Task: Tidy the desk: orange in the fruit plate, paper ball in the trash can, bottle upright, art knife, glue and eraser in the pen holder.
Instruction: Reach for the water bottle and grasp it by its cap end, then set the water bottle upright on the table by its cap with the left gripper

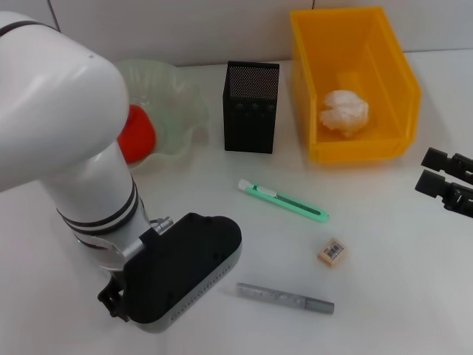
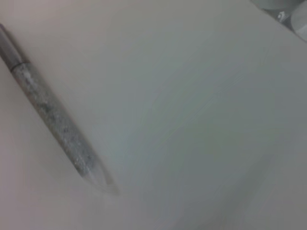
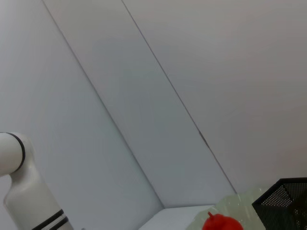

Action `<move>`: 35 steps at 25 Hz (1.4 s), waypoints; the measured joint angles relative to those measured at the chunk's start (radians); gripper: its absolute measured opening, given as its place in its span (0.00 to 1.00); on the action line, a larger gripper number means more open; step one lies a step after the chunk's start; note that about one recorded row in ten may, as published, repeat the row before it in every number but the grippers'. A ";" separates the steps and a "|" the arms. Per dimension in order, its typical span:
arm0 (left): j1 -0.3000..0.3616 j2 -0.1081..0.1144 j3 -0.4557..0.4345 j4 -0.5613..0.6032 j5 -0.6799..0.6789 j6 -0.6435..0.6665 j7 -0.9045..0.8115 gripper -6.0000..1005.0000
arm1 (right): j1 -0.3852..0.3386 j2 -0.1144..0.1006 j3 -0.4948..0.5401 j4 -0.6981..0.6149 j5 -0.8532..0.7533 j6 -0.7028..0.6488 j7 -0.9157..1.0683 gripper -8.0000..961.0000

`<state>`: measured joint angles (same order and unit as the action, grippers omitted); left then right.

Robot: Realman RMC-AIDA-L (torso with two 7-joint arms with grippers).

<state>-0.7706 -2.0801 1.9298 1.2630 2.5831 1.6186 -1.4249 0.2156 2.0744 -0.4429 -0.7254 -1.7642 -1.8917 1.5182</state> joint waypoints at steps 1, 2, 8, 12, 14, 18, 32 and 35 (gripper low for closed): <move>0.000 0.000 0.001 0.005 -0.002 0.003 0.005 0.45 | 0.001 0.000 0.002 0.001 -0.004 0.000 0.001 0.87; 0.000 0.000 0.001 0.005 -0.002 0.003 0.005 0.45 | 0.003 0.000 0.003 0.004 -0.005 0.000 0.001 0.87; 0.008 0.000 -0.029 0.070 -0.053 0.088 0.011 0.45 | 0.007 -0.001 0.007 0.025 -0.007 0.000 0.002 0.87; 0.002 0.000 -0.102 0.098 -0.092 0.140 0.011 0.45 | 0.007 0.000 0.006 0.027 -0.007 0.000 0.002 0.87; -0.002 0.002 -0.221 0.115 -0.136 0.182 0.017 0.45 | 0.007 0.000 0.007 0.036 -0.008 -0.003 -0.002 0.87; -0.008 0.006 -0.402 0.083 -0.179 0.184 0.023 0.45 | 0.007 0.000 0.006 0.047 -0.007 -0.003 -0.008 0.87; 0.040 0.014 -0.840 0.029 -0.263 0.202 -0.014 0.45 | 0.022 -0.009 0.000 0.047 -0.009 -0.004 -0.009 0.87; 0.059 0.014 -0.978 0.020 -0.278 0.199 -0.053 0.45 | 0.031 -0.010 0.000 0.046 -0.009 -0.004 -0.009 0.87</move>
<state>-0.7116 -2.0662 0.9513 1.2825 2.3048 1.8180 -1.4778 0.2462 2.0641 -0.4433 -0.6797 -1.7735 -1.8953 1.5089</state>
